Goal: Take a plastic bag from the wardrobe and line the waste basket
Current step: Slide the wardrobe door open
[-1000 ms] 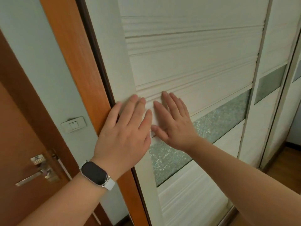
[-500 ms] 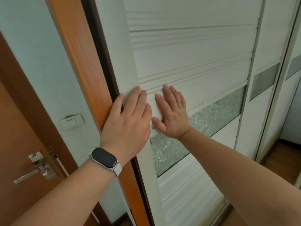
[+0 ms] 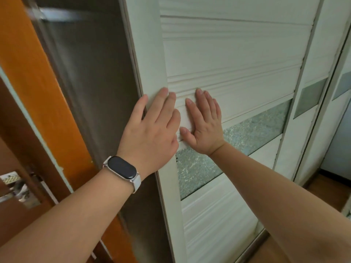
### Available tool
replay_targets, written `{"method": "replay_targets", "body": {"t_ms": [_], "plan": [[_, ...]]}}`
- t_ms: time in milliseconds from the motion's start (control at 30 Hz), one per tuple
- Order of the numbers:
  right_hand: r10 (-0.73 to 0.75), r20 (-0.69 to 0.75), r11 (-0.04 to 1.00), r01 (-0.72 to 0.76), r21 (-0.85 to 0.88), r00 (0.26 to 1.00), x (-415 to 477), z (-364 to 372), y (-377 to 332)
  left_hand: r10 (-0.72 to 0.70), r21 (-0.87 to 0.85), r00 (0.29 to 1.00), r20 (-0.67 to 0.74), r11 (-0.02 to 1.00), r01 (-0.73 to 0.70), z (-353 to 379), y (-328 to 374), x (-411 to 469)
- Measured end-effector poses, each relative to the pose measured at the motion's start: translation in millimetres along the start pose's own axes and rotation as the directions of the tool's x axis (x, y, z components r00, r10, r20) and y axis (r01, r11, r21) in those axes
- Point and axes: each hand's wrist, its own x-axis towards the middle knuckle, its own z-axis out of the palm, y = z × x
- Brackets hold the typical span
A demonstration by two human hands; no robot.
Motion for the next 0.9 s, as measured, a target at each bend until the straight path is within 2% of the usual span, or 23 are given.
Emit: {"method": "replay_targets", "body": {"t_ms": [167, 433, 900], "plan": [[0.003, -0.004, 1.0, -0.002, 0.01, 1.0, -4.5, 0.3, 43.0, -0.005, -0.037, 0.996, -0.094, 0.999, 0.001, 21.2, 26.2, 32.5], [-0.005, -0.023, 1.0, 0.006, 0.008, 1.0, -12.3, 3.7, 112.7, 0.005, -0.108, 0.986, -0.167, 0.994, -0.023, 50.8, 64.4, 83.0], [-0.008, -0.016, 1.0, 0.008, 0.003, 1.0, -23.4, 6.6, 230.7, 0.06, -0.154, 0.97, -0.234, 0.983, -0.098, 92.6, 127.3, 168.8]]}}
